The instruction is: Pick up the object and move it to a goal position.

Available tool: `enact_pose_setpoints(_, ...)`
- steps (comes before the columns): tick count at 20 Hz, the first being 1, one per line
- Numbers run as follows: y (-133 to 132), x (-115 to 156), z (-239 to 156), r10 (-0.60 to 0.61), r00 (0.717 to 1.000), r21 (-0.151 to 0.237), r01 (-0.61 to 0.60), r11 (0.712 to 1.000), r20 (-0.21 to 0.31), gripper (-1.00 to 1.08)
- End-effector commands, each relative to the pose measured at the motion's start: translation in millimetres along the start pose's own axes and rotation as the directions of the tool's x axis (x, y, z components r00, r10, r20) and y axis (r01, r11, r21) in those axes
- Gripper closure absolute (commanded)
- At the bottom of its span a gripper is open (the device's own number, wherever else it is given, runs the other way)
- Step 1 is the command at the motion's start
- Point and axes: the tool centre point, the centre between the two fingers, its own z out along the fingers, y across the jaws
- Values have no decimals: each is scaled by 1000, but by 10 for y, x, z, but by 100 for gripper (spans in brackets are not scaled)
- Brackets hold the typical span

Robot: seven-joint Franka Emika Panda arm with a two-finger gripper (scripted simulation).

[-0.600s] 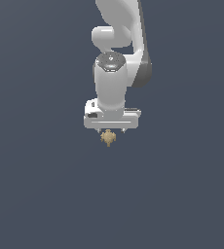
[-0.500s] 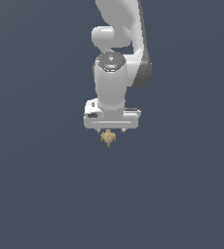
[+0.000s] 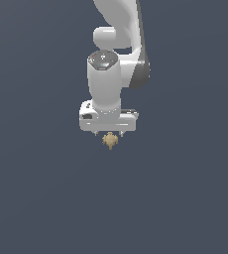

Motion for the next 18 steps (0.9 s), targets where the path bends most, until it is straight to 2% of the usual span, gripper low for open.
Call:
enact_pose_setpoints(1, 7, 7, -9, -2, 1000, 2, 2, 1000, -2, -92)
enact_pose_setpoints(9, -4, -31, 59, 41, 999, 1, -41, 999, 1, -92)
enact_pose_setpoints(18, -11, -161, 277, 191, 981, -2, -191, 982, 8, -92)
